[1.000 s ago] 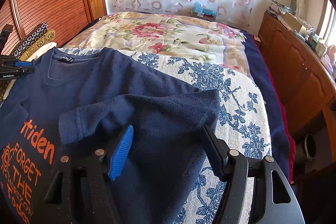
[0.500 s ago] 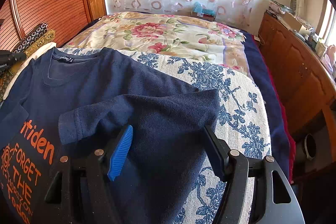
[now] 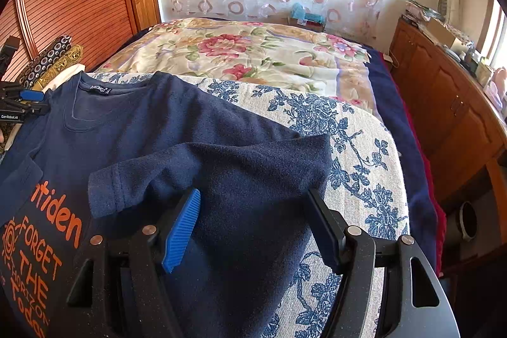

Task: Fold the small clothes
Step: 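Grasp the folded shirt edge near the collar with the left tool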

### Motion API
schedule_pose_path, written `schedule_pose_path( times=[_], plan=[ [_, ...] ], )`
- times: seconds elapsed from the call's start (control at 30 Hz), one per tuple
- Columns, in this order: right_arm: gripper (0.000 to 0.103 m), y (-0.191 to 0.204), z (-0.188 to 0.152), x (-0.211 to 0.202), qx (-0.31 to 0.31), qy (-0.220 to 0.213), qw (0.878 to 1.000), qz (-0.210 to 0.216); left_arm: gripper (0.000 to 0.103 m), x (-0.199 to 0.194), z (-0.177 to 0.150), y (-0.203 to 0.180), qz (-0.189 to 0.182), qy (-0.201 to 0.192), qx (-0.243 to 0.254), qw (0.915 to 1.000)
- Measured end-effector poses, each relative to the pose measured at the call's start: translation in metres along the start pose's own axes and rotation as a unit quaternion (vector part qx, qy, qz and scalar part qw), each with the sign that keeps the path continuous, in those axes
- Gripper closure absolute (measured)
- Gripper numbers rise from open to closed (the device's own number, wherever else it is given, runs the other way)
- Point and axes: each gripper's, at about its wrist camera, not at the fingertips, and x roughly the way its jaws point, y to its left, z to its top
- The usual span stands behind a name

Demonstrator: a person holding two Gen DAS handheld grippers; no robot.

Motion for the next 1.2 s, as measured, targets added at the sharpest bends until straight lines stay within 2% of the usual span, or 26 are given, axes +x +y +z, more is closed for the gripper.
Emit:
schedule_pose_path(
  times=[0.07,0.13,0.2,0.23,0.27,0.37,0.47,0.7,0.93,1.2],
  plan=[
    [0.034,0.0,0.0,0.0,0.0,0.0,1.0,0.0,0.049,0.001,0.001,0.001,-0.009,-0.004,-0.003,0.9999],
    [0.034,0.0,0.0,0.0,0.0,0.0,1.0,0.0,0.054,0.001,0.0,0.003,-0.026,-0.006,-0.01,0.9996],
    [0.034,0.0,0.0,0.0,0.0,0.0,1.0,0.0,0.073,0.001,0.0,0.004,-0.059,-0.003,-0.017,0.9981],
    [0.034,0.0,0.0,0.0,0.0,0.0,1.0,0.0,0.076,0.001,0.0,0.005,-0.063,-0.002,-0.022,0.9978],
    [0.034,0.0,0.0,0.0,0.0,0.0,1.0,0.0,0.087,0.0,0.001,0.005,-0.062,-0.003,-0.023,0.9978],
    [0.034,0.0,0.0,0.0,0.0,0.0,1.0,0.0,0.095,-0.002,0.0,0.004,-0.056,-0.006,-0.022,0.9982],
    [0.034,-0.001,0.0,0.0,-0.001,0.0,1.0,0.0,0.096,-0.013,-0.004,0.005,-0.042,-0.026,-0.025,0.9985],
    [0.034,-0.009,-0.002,-0.007,0.016,-0.012,0.999,0.025,0.096,-0.074,-0.012,0.02,-0.041,-0.105,-0.039,0.9928],
    [0.033,-0.024,-0.005,-0.027,0.03,-0.008,0.999,0.01,0.096,-0.093,-0.021,0.021,-0.059,-0.135,-0.034,0.9885],
    [0.033,-0.027,0.004,-0.005,0.045,0.029,0.998,0.022,0.096,-0.096,-0.029,0.012,-0.076,-0.15,-0.035,0.9851]
  ],
)
